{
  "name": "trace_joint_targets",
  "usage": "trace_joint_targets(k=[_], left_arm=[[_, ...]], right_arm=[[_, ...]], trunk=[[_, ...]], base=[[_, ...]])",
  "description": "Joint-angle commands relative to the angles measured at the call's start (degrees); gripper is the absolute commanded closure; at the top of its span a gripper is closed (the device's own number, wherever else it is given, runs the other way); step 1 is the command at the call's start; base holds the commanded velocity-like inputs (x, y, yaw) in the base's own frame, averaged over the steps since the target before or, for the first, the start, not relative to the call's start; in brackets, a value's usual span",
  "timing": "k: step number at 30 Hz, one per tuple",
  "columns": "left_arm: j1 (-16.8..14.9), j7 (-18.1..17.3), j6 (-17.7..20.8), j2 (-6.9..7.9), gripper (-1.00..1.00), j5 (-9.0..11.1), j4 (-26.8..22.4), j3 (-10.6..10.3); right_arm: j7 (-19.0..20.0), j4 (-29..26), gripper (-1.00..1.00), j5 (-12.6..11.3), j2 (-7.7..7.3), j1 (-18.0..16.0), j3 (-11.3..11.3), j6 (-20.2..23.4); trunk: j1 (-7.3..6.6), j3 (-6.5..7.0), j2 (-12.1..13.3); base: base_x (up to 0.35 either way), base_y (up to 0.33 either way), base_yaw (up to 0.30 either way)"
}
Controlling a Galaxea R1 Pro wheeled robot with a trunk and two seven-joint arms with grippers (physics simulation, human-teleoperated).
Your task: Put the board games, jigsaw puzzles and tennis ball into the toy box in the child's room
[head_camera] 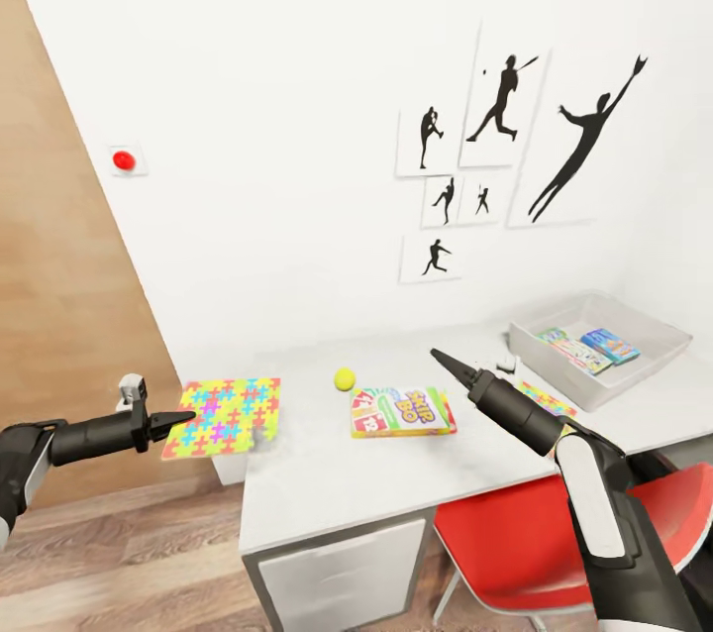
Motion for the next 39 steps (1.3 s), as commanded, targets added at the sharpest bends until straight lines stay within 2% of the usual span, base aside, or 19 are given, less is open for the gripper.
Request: trace_joint_targets(k=[1, 6, 9, 16, 25, 28, 32, 39], left_arm=[[-0.02, -0.30, 0.56, 0.06, 1.00, -0.15, -0.03, 0.06], [-0.02, -0.30, 0.44, 0.10, 1.00, -0.15, -0.03, 0.06], [-0.02, -0.30, 0.40, 0.11, 1.00, -0.15, -0.03, 0.06], [-0.02, -0.30, 0.33, 0.11, 1.00, -0.15, -0.04, 0.06], [-0.02, -0.30, 0.24, 0.11, 1.00, -0.15, -0.05, 0.06], [-0.02, -0.30, 0.24, 0.11, 1.00, -0.15, -0.05, 0.06], [-0.02, -0.30, 0.24, 0.11, 1.00, -0.15, -0.04, 0.06], [-0.01, -0.30, 0.17, 0.03, 1.00, -0.15, -0.04, 0.04]], right_arm=[[0.10, 0.01, -1.00, -0.25, -0.31, -0.07, -1.09, 0.41], [1.46, 0.08, -1.00, -0.68, -2.61, 0.00, -2.74, 0.53], [3.02, 0.21, -1.00, -0.69, -3.23, 0.01, -3.98, 0.47], [3.85, 1.57, -1.00, -0.73, -3.44, 0.02, -5.94, 0.36], [3.97, 2.08, -1.00, -0.64, -3.46, 0.02, -6.31, 0.07], [4.01, 2.68, -1.00, -0.51, -3.45, 0.02, -7.40, 0.05], [4.01, 2.90, -1.00, -0.20, -3.38, 0.02, -8.33, 0.02], [4.03, 2.91, -1.00, -0.16, -3.36, 0.02, -8.39, -0.04]], trunk=[[-0.20, 0.08, 0.32], [-1.30, 0.98, 2.33], [-1.96, 1.52, 3.53], [-3.49, 2.77, 6.34], [-3.50, 2.77, 6.34], [-3.50, 2.77, 6.34], [-3.50, 2.77, 6.34], [-3.50, 2.77, 6.34]], base=[[-0.003, 0.000, -0.281], [-0.001, 0.000, -0.281], [0.000, 0.000, -0.281], [0.000, 0.000, -0.281], [0.000, 0.000, -0.281], [0.000, 0.000, -0.264], [0.000, 0.000, -0.078], [0.000, 0.000, -0.003]])
